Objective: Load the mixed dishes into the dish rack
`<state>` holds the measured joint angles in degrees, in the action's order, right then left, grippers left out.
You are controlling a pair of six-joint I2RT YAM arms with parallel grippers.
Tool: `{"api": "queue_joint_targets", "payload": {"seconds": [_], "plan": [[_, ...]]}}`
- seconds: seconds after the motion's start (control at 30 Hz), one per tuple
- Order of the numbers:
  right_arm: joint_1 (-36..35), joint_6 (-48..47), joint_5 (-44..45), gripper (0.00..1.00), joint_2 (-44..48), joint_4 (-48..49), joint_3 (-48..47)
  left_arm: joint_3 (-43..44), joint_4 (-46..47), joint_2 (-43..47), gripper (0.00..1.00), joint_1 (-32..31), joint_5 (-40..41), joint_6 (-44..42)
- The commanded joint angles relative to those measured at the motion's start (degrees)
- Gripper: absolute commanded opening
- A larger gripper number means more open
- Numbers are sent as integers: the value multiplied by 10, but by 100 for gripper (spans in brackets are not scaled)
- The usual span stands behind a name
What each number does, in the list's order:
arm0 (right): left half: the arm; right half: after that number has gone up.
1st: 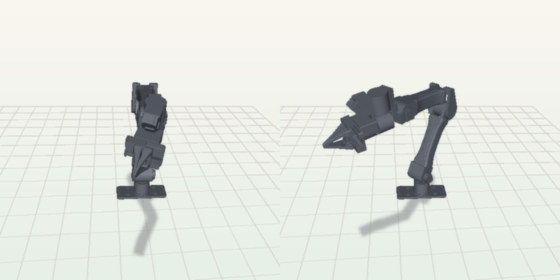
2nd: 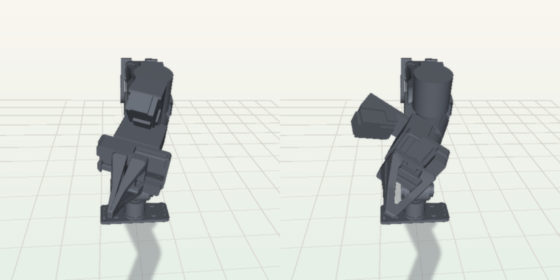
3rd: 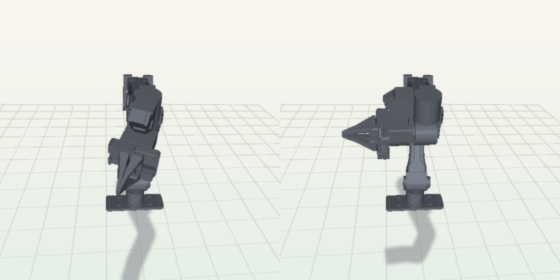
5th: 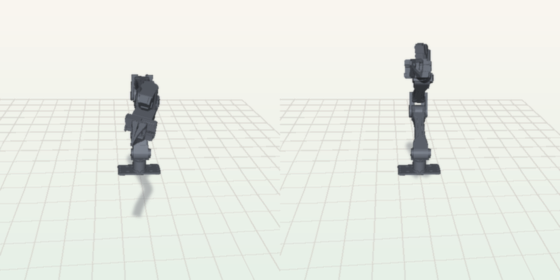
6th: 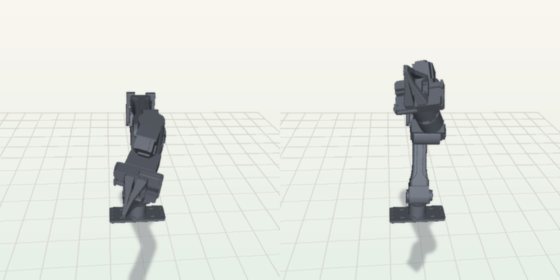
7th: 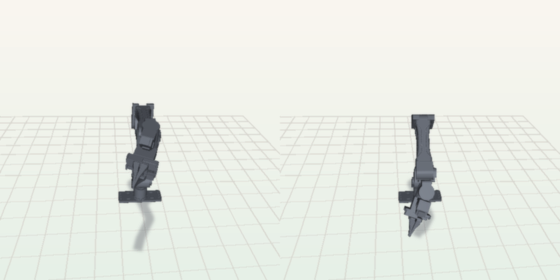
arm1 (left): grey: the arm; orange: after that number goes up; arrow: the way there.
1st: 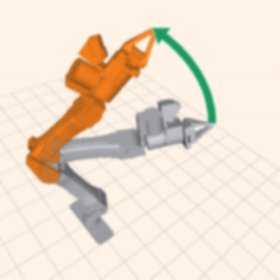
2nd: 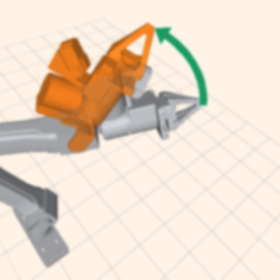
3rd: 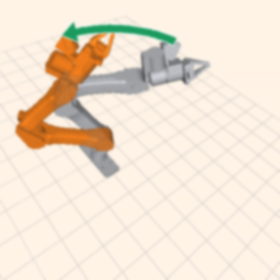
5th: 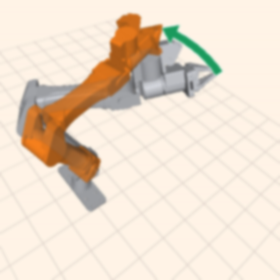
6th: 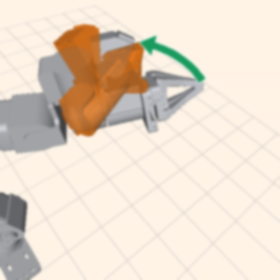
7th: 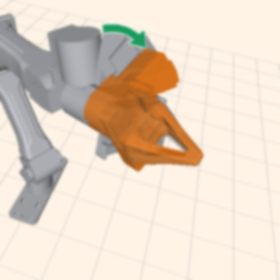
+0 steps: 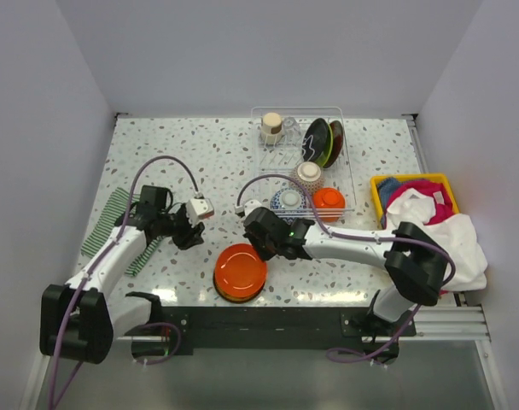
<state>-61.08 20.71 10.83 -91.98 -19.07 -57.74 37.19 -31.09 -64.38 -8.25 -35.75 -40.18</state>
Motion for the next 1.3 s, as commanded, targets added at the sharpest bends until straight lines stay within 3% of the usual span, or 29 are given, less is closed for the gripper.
{"api": "queue_joint_targets", "payload": {"seconds": [0.0,0.3,0.43,0.9,1.0,1.13,1.2,1.27], "plan": [[2,-80,23,0,33,-18,-48,59,-4,-41,49,4,-103,14],[-1,-177,5,0,71,25,-21,83,-63,-86,50,3,-233,-61],[-1,-204,0,0,92,53,9,97,-103,-117,51,3,-252,-112],[-1,-224,-41,0,81,112,-11,132,-129,-218,50,-21,-303,-134],[-2,-220,-45,0,78,117,-17,135,-125,-229,43,-27,-302,-130],[-2,-216,-46,0,81,117,-13,155,-155,-249,12,-30,-317,-145],[-1,-212,-55,0,83,112,-7,164,-175,-260,3,-29,-329,-158],[-2,-193,-74,0,84,105,-5,164,-179,-262,0,-30,-337,-165]]}}
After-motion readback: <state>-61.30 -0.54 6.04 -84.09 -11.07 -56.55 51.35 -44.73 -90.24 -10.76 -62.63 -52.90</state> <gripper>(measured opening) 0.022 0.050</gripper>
